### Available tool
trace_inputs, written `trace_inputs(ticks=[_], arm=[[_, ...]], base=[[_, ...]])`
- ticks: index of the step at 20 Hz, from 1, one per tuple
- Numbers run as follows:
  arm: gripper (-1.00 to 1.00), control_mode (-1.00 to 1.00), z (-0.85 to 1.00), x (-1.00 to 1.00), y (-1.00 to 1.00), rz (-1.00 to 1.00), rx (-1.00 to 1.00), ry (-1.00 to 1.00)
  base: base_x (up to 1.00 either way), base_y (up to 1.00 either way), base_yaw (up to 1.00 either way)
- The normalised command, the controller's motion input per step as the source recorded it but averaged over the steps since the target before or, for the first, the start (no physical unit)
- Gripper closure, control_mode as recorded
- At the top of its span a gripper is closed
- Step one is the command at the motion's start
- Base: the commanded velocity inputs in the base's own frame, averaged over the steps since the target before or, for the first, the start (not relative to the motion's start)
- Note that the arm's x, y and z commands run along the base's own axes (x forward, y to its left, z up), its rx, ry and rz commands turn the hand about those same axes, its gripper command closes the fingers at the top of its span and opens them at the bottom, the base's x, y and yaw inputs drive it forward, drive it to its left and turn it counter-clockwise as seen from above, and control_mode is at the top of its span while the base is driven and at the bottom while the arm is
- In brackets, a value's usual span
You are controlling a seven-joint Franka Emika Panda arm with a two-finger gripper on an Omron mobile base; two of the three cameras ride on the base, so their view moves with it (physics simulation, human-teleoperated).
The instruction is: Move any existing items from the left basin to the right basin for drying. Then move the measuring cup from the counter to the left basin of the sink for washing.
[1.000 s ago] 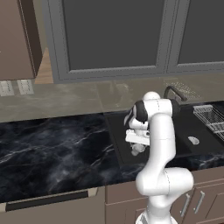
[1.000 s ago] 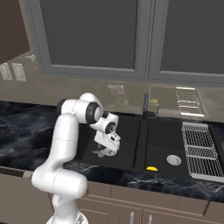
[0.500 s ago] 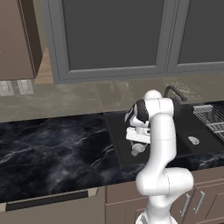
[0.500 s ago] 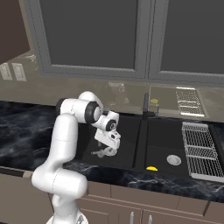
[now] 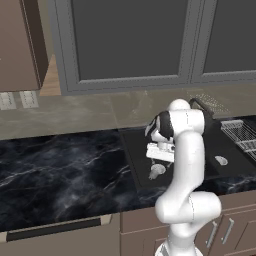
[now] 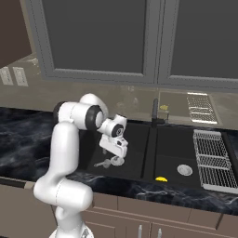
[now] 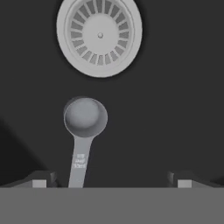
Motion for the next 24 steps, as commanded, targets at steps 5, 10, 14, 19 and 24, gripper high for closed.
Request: trace_inputs(ticks=[5,10,14,19,24], arm=[[-1.0,-1.0,0.53,-0.32,0.0,-0.03,0.0,0.0],[-1.0,-1.0,0.54,-0.35,0.0,-0.02,0.0,0.0],[-1.0,-1.0,0.5,-0.36,0.0,-0.01,0.0,0.0],[-1.0,-1.0,0.46,-0.38,0.01,-0.01,0.0,0.0],[-1.0,-1.0,0.54,-0.33,0.01,-0.01,-0.01,0.0]], base=[[0.0,0.0,0.0],[0.0,0.0,0.0],[0.0,0.0,0.0],[0.0,0.0,0.0],[0.0,0.0,0.0]])
